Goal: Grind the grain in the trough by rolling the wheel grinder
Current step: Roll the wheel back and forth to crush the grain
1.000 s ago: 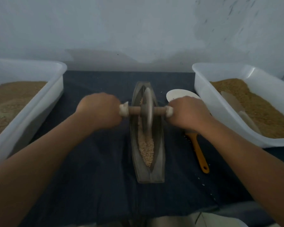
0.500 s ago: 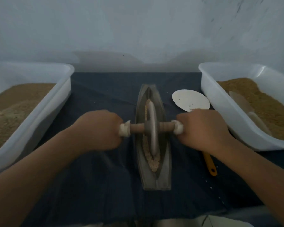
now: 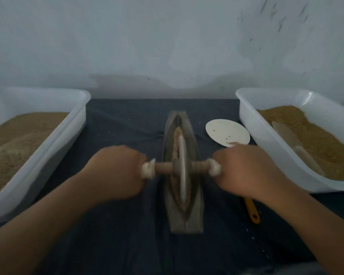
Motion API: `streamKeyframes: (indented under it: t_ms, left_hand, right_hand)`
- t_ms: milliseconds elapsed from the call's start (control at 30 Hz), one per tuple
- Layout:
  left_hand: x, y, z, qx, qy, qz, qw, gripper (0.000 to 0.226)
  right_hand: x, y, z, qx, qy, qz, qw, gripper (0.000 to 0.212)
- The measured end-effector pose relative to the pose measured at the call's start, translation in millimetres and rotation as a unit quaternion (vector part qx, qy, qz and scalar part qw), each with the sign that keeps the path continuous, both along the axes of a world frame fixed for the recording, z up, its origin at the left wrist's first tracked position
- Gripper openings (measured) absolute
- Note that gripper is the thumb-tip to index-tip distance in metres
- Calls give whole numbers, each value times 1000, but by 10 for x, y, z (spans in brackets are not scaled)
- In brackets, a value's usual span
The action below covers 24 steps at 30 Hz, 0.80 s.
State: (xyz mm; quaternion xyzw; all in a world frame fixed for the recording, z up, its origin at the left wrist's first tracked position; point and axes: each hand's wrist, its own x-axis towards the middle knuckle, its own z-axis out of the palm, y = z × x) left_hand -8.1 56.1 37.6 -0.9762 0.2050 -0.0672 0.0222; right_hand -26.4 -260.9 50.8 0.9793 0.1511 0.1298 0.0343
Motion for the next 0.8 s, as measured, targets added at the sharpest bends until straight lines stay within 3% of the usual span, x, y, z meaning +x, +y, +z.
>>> streamKeyframes:
  t_ms: [100,233,333,500,600,667,800]
  left_hand:
    - [-14,-22,-44,23,-37,13,999,32]
    - [587,-240,54,8,8,93,996,30]
    - [920,-320,137,-22,22,114,993,28]
    - [617,-203,150,18,79,32,996,18]
    - [247,-56,82,14,43,-33,998,22]
    - [235,-68,42,17,-1,-31,999,25]
    - [684,-221,43,-11,35,66,997,25]
  right_hand:
    - [-29,-12,-71,5,65,-21,998,28]
    - [574,146,-84,6,-10,-59,998,30]
    - [942,219,17,-8,-15,-77,997,27]
    - [540,130,5,13,94,-67,993,25]
    - [39,-14,-30,28,141,-42,989,22]
    - [-32,-53,-77,40,126,-35,991,24]
    - [510,101,-100,28,0,-40,999,30]
